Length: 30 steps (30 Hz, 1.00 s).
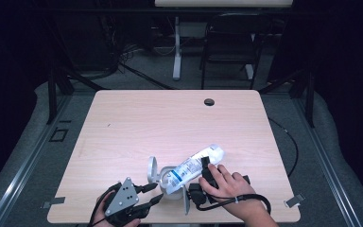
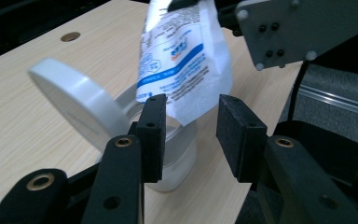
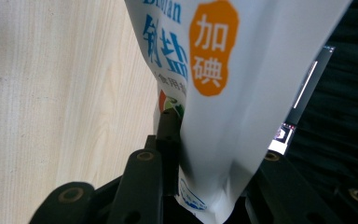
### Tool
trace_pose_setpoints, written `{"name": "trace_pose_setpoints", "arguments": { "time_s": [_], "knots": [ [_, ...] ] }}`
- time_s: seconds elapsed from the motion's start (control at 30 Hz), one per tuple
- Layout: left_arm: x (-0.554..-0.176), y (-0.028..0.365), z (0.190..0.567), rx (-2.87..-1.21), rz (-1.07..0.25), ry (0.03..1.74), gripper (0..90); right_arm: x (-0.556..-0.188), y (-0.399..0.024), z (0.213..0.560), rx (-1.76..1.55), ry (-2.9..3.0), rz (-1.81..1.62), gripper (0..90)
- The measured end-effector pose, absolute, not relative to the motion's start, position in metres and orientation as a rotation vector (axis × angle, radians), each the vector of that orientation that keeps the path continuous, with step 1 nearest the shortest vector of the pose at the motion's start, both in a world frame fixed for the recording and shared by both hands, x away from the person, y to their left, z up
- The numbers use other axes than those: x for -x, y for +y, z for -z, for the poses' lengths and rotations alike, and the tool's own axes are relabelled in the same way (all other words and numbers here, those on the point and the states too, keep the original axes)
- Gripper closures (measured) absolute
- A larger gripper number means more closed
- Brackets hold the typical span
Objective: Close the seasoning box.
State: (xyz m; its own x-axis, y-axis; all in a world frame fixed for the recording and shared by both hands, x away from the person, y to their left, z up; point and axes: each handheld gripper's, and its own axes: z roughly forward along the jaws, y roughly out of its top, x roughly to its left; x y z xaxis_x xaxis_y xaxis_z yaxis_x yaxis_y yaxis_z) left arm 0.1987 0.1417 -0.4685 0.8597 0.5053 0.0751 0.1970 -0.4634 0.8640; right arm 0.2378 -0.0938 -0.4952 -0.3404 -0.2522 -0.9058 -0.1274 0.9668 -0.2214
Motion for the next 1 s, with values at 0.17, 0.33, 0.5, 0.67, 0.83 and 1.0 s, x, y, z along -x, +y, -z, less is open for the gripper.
{"name": "trace_pose_setpoints", "arguments": {
  "time_s": [0.17,0.33,0.5,0.67,0.83,1.0],
  "knots": [
    [-0.198,0.127,0.47,-2.069,-0.371,0.489,62.8,-0.238,-0.094,0.495,0.271,1.926,0.131,72.6],
    [-0.202,0.117,0.473,-2.083,-0.382,0.484,66.2,-0.238,-0.094,0.495,0.269,1.928,0.13,72.6],
    [-0.206,0.114,0.475,-2.102,-0.403,0.505,78.9,-0.238,-0.094,0.495,0.268,1.929,0.129,72.7],
    [-0.206,0.116,0.475,-2.115,-0.418,0.491,90.0,-0.237,-0.094,0.495,0.272,1.931,0.127,73.1],
    [-0.207,0.119,0.475,-2.121,-0.422,0.48,90.0,-0.236,-0.093,0.494,0.272,1.924,0.129,73.2],
    [-0.206,0.12,0.476,-2.13,-0.433,0.465,90.0,-0.234,-0.092,0.493,0.268,1.918,0.129,73.4]
  ]
}}
